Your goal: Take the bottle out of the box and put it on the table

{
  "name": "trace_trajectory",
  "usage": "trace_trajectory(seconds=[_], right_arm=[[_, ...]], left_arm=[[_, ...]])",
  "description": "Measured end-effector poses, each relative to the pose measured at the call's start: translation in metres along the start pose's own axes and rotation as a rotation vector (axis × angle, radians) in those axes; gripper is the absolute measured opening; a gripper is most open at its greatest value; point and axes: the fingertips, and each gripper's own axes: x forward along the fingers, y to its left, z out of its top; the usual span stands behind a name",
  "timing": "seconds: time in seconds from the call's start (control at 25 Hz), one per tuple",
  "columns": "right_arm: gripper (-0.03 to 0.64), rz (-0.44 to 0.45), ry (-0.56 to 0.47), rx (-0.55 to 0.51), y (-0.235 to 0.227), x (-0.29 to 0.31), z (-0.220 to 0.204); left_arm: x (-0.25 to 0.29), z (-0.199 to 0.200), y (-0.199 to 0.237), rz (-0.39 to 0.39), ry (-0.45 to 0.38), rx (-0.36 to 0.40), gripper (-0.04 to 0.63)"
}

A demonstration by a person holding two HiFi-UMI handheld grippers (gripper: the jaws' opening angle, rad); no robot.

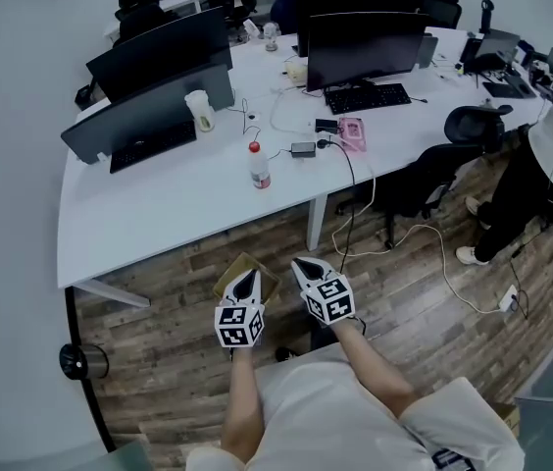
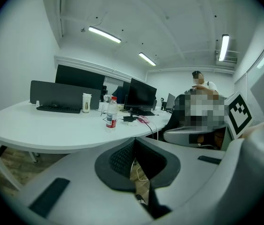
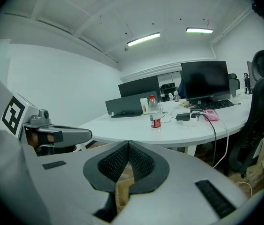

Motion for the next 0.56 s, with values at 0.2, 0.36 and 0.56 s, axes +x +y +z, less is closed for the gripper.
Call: trace_trajectory(seconds=[0.2,0.36,0.56], right_arm=[[0.038,-0.008,0.001,0.006,0.0003,0.0022,-0.0008],[0.038,-0.013,0.001,0.007,-0.0002,0.0047,-0.0009],[0.038,-0.020,0.005,0.006,-0.0012,0.0083,-0.0026]], left_arm=[[0.0002,-0.0013,0.0032,-0.005,0.002,-0.002,0.015],[0.0018,-0.0025,0.0046,-0.013,0.001,-0.002,0.015],[0.0040,-0.0042,0.0081,-0.016,0.006,-0.002,0.015]])
